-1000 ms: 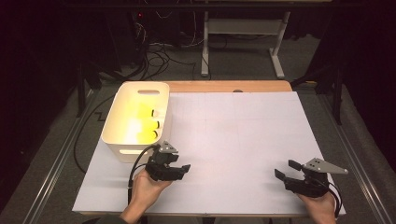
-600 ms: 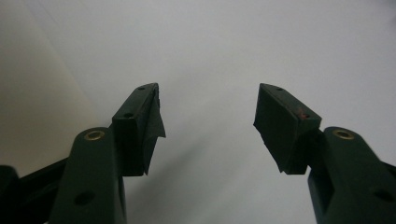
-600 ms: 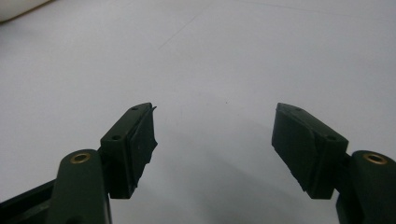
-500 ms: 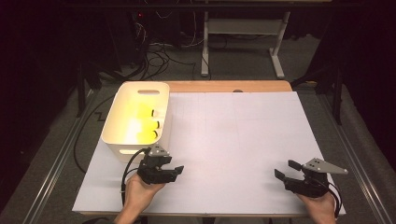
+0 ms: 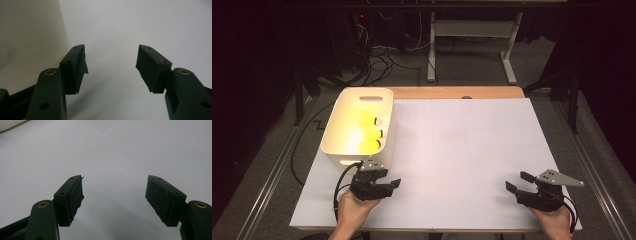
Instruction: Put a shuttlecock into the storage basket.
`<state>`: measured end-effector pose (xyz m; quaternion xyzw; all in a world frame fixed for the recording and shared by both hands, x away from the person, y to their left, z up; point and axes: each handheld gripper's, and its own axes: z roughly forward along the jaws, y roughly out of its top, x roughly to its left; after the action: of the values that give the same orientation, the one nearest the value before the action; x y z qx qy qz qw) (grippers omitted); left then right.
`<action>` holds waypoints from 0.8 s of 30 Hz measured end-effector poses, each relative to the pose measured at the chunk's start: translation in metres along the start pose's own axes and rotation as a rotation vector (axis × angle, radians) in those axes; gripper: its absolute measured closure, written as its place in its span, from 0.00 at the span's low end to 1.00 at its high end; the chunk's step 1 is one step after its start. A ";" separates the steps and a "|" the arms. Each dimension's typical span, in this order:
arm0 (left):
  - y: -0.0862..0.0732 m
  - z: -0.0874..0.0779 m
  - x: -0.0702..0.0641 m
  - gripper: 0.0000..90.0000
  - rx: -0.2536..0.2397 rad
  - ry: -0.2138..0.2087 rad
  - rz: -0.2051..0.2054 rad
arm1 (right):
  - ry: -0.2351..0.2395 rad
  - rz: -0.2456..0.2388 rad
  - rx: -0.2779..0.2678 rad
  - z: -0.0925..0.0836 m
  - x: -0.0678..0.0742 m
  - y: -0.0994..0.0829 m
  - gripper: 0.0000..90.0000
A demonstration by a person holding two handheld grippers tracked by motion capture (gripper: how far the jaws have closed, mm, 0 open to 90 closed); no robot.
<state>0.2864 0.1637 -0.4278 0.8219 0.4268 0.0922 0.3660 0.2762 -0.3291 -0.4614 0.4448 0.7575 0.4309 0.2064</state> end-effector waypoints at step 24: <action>-0.024 -0.022 0.019 0.45 -0.077 0.064 -0.054 | 0.000 -0.004 0.004 0.001 0.001 0.000 0.34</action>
<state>0.2725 0.1985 -0.4309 0.7920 0.4565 0.1247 0.3857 0.2761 -0.3275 -0.4613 0.4437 0.7593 0.4289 0.2063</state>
